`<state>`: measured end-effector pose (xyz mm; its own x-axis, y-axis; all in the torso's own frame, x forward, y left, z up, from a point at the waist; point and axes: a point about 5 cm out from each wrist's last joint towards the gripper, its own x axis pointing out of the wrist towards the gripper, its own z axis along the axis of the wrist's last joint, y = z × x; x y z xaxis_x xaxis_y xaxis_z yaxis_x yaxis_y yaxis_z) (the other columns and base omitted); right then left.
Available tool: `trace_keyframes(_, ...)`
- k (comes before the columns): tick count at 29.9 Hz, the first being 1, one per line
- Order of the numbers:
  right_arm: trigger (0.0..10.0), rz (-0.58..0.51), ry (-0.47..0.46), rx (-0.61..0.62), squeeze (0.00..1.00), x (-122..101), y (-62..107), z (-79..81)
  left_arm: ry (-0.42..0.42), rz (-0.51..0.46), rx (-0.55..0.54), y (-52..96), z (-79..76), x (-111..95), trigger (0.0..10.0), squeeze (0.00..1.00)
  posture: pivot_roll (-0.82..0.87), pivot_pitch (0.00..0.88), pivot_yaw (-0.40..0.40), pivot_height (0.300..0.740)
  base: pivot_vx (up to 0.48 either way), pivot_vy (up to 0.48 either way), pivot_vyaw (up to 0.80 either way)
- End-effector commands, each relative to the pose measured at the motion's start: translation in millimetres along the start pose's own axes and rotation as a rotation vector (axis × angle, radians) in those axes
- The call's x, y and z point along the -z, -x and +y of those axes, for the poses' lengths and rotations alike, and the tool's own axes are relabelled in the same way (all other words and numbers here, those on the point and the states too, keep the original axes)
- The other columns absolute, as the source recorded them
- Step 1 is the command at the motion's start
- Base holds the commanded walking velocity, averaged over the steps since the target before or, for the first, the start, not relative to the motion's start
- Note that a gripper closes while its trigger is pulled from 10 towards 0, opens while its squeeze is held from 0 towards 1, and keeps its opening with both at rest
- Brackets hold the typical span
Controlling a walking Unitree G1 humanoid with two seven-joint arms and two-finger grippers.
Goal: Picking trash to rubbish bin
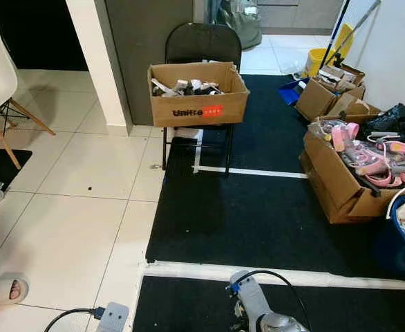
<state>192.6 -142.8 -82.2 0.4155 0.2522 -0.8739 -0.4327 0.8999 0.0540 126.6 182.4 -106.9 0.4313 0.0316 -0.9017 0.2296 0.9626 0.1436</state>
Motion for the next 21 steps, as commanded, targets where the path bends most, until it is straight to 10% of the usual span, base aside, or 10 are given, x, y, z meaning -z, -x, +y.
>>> trace_keyframes(1, 10.0, 0.014, 0.002, -0.005, 0.0, 4.1, -0.1, 1.5, -0.008, 0.024, 0.038, 0.3, -11.3, 4.5, 10.0, 0.0, -0.02, 0.02, 0.026, 0.74, 0.0, 0.0, 0.0)
trace_keyframes(21, 10.0, 0.011, -0.013, 0.006, 0.0, 4.8, 0.5, -0.8, -0.028, 0.022, 0.047, -0.1, -11.6, 2.2, 10.0, 0.0, -0.04, 0.019, 0.037, 0.74, 0.0, 0.0, 0.0)
